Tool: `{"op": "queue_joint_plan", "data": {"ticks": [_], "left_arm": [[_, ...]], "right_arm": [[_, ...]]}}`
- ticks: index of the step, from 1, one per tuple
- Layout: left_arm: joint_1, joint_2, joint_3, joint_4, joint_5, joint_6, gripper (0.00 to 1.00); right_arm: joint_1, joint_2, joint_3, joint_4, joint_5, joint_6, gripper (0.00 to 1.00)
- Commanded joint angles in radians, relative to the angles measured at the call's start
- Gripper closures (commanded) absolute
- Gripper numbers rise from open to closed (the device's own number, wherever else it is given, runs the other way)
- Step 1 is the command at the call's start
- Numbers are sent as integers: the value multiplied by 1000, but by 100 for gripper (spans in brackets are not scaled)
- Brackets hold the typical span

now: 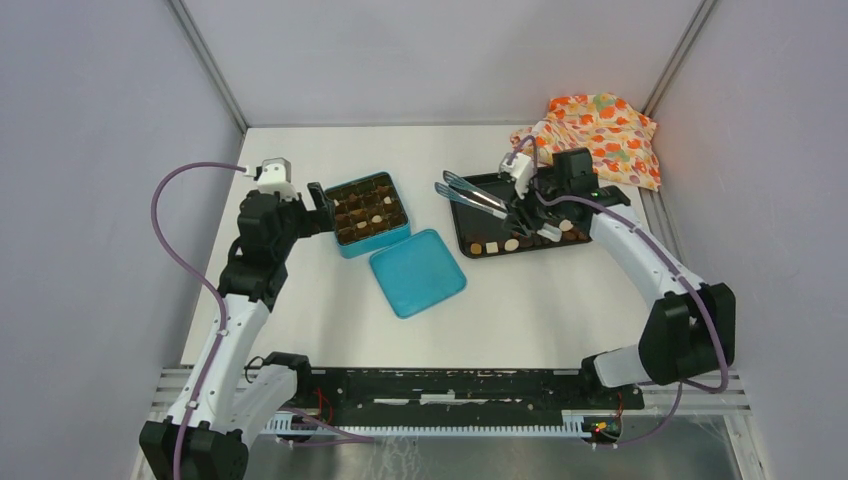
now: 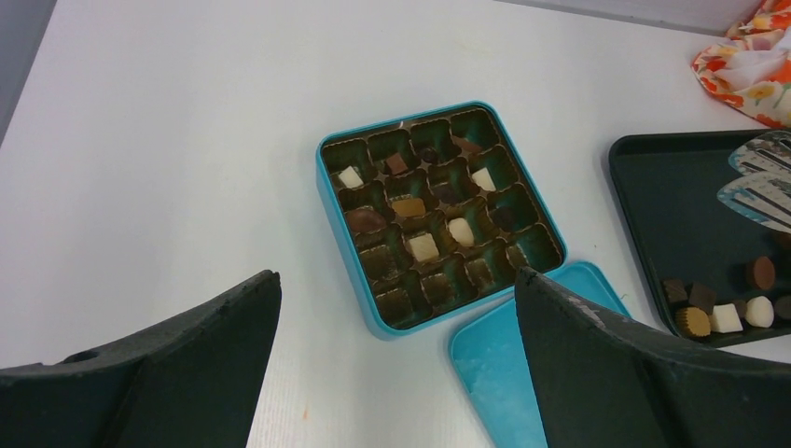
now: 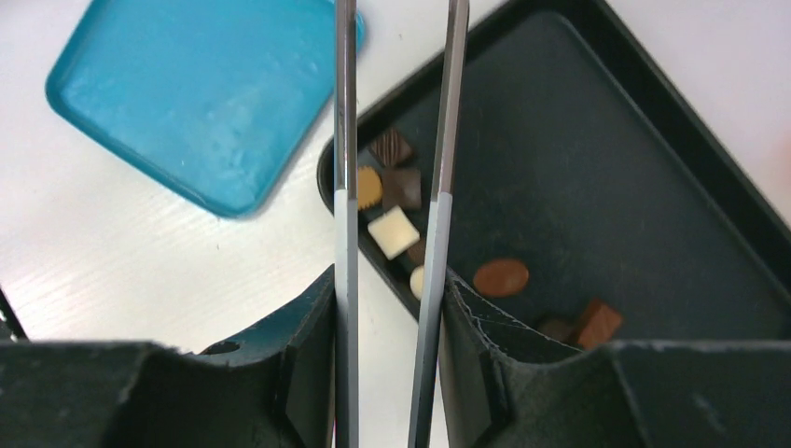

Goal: Pack the chocolate
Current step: Pick up the fake chocolate from the plate.

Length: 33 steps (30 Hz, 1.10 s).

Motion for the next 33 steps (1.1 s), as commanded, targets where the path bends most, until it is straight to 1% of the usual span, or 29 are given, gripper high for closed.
{"op": "queue_joint_plan", "data": {"ticks": [1, 4, 10, 18, 23, 29, 33], "left_arm": [[-9, -6, 14, 11, 30, 51, 0], [-15, -7, 15, 11, 39, 51, 0], [-31, -10, 18, 8, 46, 50, 0], [-44, -15, 21, 9, 51, 50, 0], [-46, -16, 22, 8, 74, 50, 0], [-47, -15, 22, 8, 75, 50, 0], [-49, -15, 21, 8, 78, 50, 0]], "right_arm": [[-110, -121, -103, 21, -94, -40, 57], [-197, -174, -152, -6, -123, -64, 57], [-373, -221, -216, -99, -163, -157, 58], [-541, -242, -235, -252, -141, -333, 58], [-558, -221, -243, -272, -97, -383, 58], [-558, -170, -237, -262, -28, -411, 57], [-558, -138, -230, -263, -8, -413, 58]]}}
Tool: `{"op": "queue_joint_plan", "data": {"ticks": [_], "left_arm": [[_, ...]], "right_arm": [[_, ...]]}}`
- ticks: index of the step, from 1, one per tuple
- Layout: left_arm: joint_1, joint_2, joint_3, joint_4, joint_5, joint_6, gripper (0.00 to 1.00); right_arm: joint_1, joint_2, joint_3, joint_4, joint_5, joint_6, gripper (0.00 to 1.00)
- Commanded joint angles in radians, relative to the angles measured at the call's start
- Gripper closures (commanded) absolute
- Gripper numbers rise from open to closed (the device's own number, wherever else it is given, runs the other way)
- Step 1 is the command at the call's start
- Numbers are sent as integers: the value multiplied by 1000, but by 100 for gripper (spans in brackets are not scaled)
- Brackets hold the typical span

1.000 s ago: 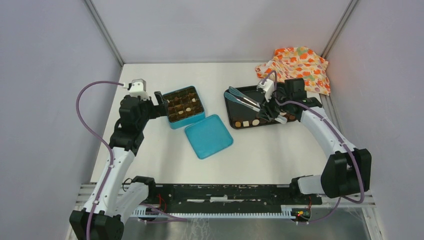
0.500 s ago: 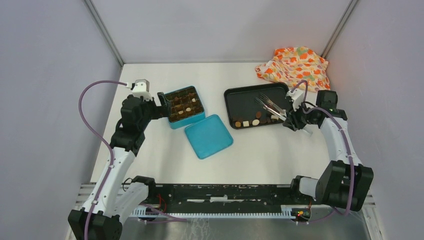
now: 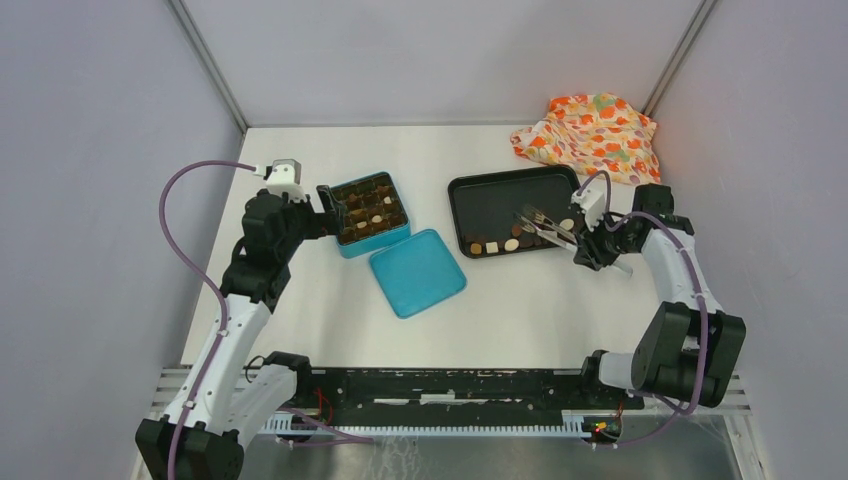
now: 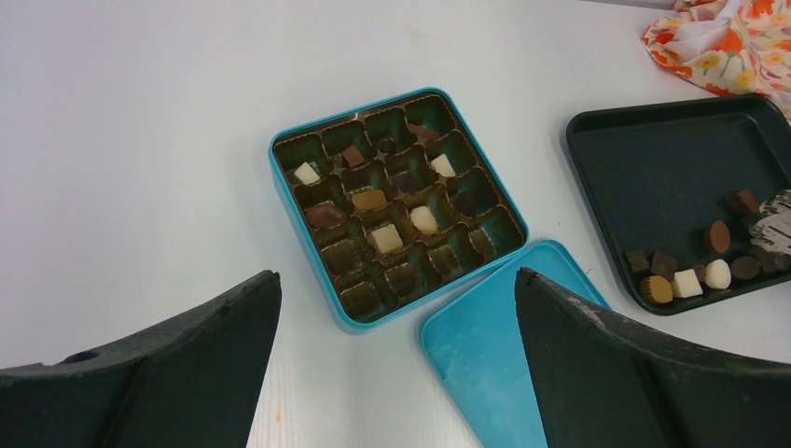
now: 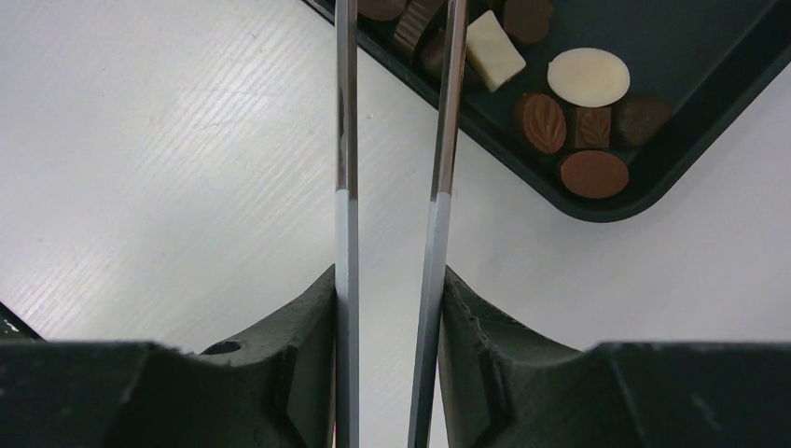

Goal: Pack the chocolate
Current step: Pick up the fake chocolate from the plate.

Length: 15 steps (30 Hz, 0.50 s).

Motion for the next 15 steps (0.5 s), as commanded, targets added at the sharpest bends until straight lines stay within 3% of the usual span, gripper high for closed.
{"op": "queue_joint_plan", "data": {"ticks": [1, 15], "left_arm": [[-5, -14, 21, 8, 19, 50, 0], [-9, -18, 21, 8, 19, 49, 0]], "right_arm": [[-3, 28, 16, 7, 30, -30, 58], [12, 98, 44, -5, 30, 14, 57]]}}
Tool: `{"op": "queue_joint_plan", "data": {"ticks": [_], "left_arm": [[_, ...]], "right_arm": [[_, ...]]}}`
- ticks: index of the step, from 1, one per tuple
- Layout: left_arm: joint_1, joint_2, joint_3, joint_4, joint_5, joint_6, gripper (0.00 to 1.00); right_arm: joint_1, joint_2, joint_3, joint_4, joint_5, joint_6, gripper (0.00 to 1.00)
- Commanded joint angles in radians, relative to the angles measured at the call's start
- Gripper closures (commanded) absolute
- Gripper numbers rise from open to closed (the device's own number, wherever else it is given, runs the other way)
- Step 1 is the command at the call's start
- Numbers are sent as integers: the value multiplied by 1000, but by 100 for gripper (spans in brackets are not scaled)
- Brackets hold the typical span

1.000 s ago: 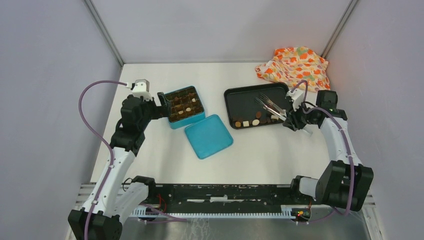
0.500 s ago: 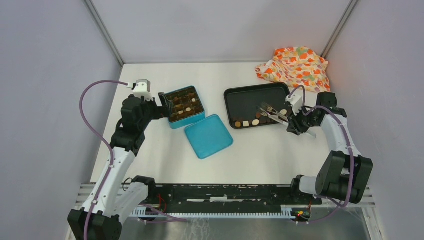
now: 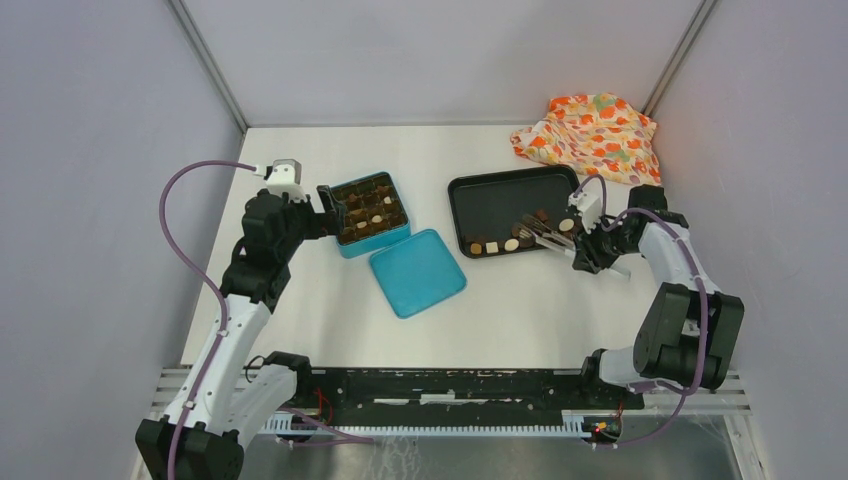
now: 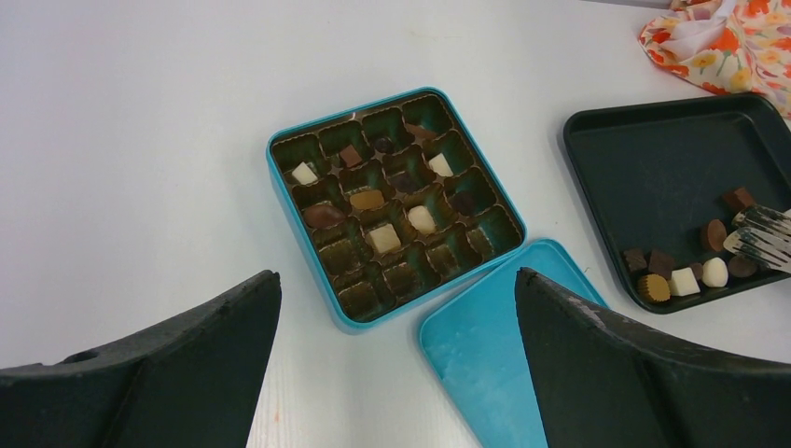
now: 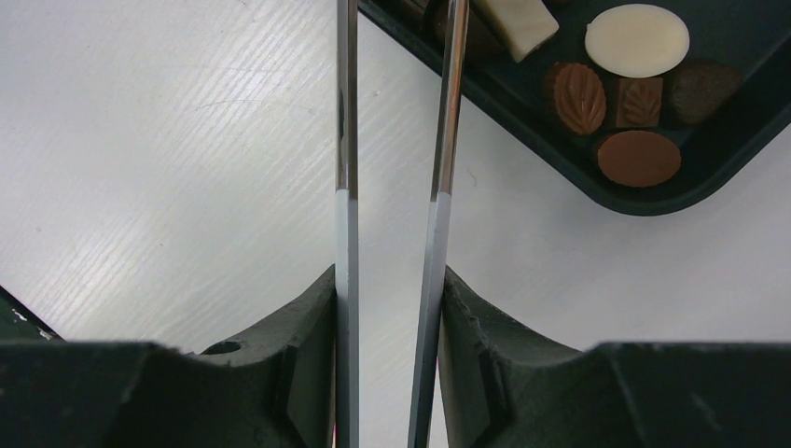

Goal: Pack the chocolate
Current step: Pick up the fake chocolate from the plate.

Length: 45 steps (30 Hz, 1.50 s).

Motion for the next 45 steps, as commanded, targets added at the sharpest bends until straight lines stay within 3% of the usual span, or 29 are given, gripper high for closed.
{"op": "queue_joint_plan", "data": {"ticks": [1, 20, 32, 35, 42, 45], "left_arm": [[-9, -18, 21, 8, 14, 49, 0], [-13, -21, 21, 9, 15, 49, 0], [-13, -19, 22, 9, 14, 50, 0], [-13, -19, 21, 9, 13, 51, 0], [-13, -20, 21, 9, 15, 51, 0], [-14, -22, 22, 10, 14, 51, 0]], "right_arm": [[10, 8, 45, 0, -13, 20, 57], [54, 51, 50, 42, -5, 90, 56], [124, 78, 81, 93, 97, 137, 59], [133, 79, 89, 91, 113, 139, 62], [133, 43, 112, 83, 109, 137, 85], [134, 31, 132, 74, 86, 142, 89]]}}
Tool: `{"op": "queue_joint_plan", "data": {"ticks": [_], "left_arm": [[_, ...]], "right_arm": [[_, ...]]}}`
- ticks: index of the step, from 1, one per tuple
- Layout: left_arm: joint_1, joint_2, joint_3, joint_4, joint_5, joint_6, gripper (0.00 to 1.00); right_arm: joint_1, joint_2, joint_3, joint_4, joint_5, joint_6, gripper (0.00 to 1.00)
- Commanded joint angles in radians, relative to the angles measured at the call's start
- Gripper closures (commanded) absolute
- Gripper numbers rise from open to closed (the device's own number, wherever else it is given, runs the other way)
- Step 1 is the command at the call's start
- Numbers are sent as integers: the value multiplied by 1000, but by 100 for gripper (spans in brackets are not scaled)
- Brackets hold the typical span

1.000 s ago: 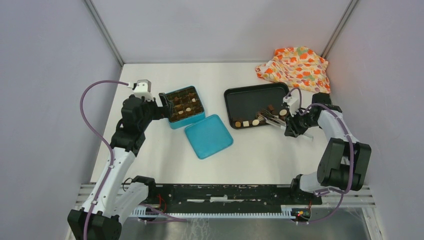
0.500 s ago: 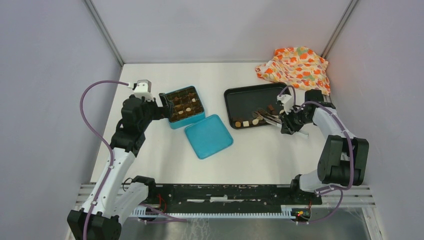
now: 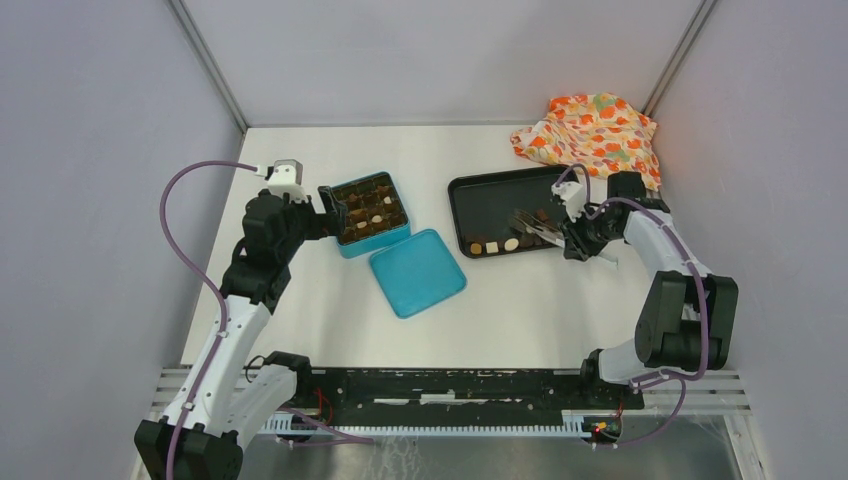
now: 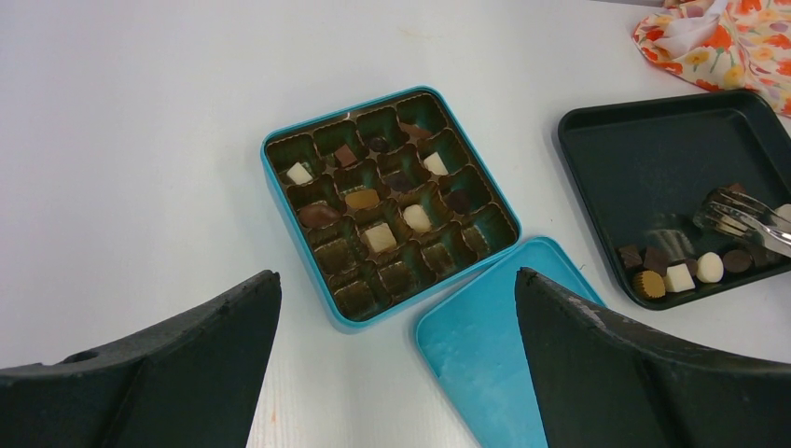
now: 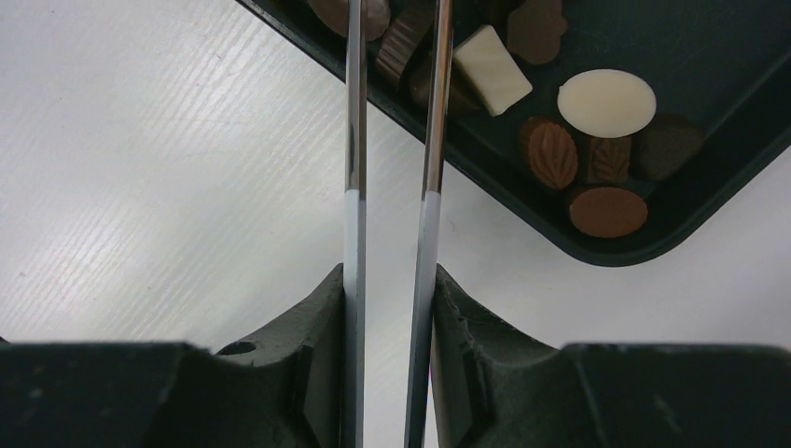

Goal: Pack the chocolate
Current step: Pick up the fake chocolate from the plate.

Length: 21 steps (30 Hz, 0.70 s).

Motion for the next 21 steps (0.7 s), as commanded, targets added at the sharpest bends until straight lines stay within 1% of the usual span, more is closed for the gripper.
{"op": "queue_joint_plan", "data": {"ticks": [1, 5, 10, 14, 20, 21], "left_arm": [[-4, -17, 22, 11, 14, 51, 0], [-3, -18, 21, 12, 11, 50, 0], [-3, -17, 22, 12, 8, 50, 0], [-3, -16, 20, 12, -1, 51, 0], [-3, -15, 17, 12, -7, 55, 0], [-3, -16, 17, 12, -30, 56, 0]], "right_arm": [[4, -49, 77, 9, -38, 12, 90], [19, -59, 106, 11, -87, 17, 92], [109, -62, 134, 53, -135, 62, 92], [235, -38, 181, 106, -166, 115, 92], [415, 59, 303, 155, -193, 171, 92], [449, 77, 322, 158, -193, 177, 92]]}}
